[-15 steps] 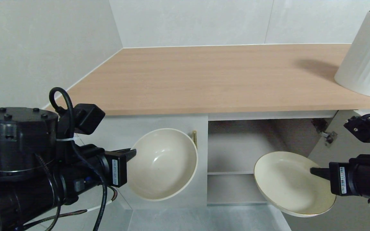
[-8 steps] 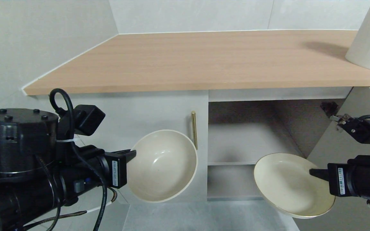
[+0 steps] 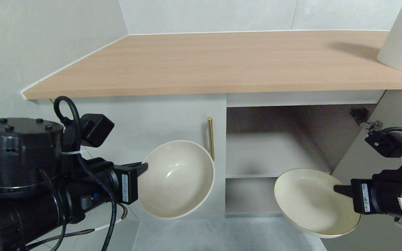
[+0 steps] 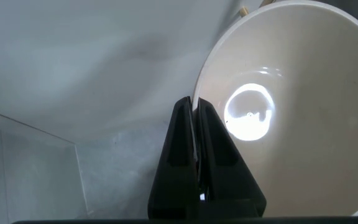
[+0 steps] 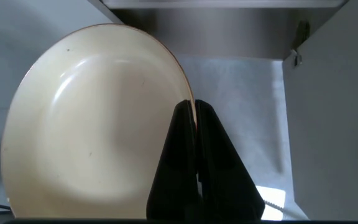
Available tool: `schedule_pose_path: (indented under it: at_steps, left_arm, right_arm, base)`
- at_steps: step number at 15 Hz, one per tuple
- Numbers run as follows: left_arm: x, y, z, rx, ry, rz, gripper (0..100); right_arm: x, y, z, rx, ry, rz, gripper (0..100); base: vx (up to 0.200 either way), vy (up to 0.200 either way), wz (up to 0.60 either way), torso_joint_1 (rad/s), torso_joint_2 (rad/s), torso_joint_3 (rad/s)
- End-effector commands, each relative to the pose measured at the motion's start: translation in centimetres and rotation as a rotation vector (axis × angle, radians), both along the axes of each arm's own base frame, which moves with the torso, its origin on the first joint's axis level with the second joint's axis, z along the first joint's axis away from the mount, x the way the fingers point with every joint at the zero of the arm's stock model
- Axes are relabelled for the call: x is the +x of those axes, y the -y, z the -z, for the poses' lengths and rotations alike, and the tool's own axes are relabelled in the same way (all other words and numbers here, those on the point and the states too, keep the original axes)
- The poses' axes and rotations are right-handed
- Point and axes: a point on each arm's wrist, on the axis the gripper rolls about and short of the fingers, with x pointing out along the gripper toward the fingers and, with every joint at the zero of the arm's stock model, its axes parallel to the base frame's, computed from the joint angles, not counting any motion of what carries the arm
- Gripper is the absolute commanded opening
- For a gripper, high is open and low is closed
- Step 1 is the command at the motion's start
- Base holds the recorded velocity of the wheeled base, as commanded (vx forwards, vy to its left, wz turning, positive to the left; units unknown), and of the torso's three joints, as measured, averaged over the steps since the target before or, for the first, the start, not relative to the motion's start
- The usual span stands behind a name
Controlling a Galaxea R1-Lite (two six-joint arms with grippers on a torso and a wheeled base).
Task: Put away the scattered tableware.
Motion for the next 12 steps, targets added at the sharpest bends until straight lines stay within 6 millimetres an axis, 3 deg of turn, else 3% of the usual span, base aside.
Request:
schedule_pose_path:
  at_steps: [1,3,4,7,12]
  left_arm:
    - [0.0,0.0,0.0,0.001,-0.002,-0.001,0]
    - [0.1,0.1,0.1,0.002,-0.004,-0.001,0]
    - [0.1,0.1,0.1,0.002,-0.004,-0.001,0]
    - [0.1,0.0,0.1,0.001,-0.002,-0.001,0]
    - [0.0,0.0,0.0,-0.001,0.001,-0.002,0]
  right_arm:
    - [1.0,-0.6,1.4,-0.045,-0.056,-0.010,0]
    - [3.0,-1.7,3.9,-0.092,-0.138,-0.011,0]
    - [5.2,-2.1,6.0,-0.098,-0.166,0.029,0]
    - [9.0,-1.2,9.7,-0.104,-0.218,0.127,0]
    - [15.1,-2.2,13.7,-0.065,-0.142,0.206,0]
  base:
    - [0.000,0.000,0.00,0.000,0.00,0.000]
    - [0.000,0.000,0.00,0.000,0.00,0.000]
    - [0.000,0.000,0.00,0.000,0.00,0.000]
    - [0.000,0.000,0.00,0.000,0.00,0.000]
    - [0.000,0.000,0.00,0.000,0.00,0.000]
